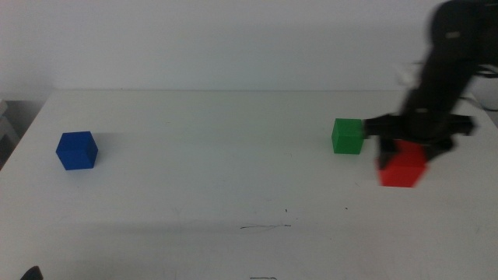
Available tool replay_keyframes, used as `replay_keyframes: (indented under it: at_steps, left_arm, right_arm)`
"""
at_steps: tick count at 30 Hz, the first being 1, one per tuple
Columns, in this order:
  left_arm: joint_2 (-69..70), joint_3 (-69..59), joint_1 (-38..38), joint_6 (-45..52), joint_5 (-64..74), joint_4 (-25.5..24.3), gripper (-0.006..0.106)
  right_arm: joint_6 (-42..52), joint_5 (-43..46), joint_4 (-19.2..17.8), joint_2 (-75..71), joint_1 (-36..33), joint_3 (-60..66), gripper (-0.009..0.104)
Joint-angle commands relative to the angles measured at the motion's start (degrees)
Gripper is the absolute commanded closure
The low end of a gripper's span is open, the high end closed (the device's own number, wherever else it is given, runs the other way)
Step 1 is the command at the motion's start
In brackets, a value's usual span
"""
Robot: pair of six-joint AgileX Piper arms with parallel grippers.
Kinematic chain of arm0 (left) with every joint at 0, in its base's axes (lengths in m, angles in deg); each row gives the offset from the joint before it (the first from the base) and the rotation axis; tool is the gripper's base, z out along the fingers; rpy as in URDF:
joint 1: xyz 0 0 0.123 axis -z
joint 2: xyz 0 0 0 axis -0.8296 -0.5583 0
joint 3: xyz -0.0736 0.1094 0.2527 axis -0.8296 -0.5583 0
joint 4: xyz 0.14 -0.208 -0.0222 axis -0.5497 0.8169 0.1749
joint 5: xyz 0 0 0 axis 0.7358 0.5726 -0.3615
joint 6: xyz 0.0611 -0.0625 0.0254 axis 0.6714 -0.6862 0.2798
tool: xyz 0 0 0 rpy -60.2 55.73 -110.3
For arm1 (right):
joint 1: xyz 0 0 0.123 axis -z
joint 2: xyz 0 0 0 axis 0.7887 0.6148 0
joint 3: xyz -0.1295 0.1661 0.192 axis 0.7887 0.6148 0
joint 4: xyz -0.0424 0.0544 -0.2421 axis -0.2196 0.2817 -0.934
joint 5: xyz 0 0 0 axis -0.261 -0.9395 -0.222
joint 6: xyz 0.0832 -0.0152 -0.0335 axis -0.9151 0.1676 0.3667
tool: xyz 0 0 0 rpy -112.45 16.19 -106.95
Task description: Stack red cubes first, then green, then blue cubes in a specific spot.
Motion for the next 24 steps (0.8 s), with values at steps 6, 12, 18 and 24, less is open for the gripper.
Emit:
replay_keyframes:
  at_steps: [6, 12, 18, 24]
  left_arm:
    - [1.5, 0.0, 0.0, -0.1, -4.4, 0.2, 0.026]
    - [1.5, 0.0, 0.0, -0.1, -4.4, 0.2, 0.026]
    - [1.5, 0.0, 0.0, -0.1, -4.4, 0.2, 0.026]
    - [1.5, 0.0, 0.0, -0.1, -4.4, 0.2, 0.026]
  right_arm:
    - [-5.9, -4.2, 0.6, 7.2, -10.9, -13.9, 0.096]
    - [-10.4, -4.2, 1.1, 14.1, -16.2, -21.4, 0.096]
    - [-13.7, -4.2, 1.1, 17.9, -19.9, -23.8, 0.096]
    - [-16.3, -4.1, 0.8, 20.0, -22.2, -25.0, 0.096]
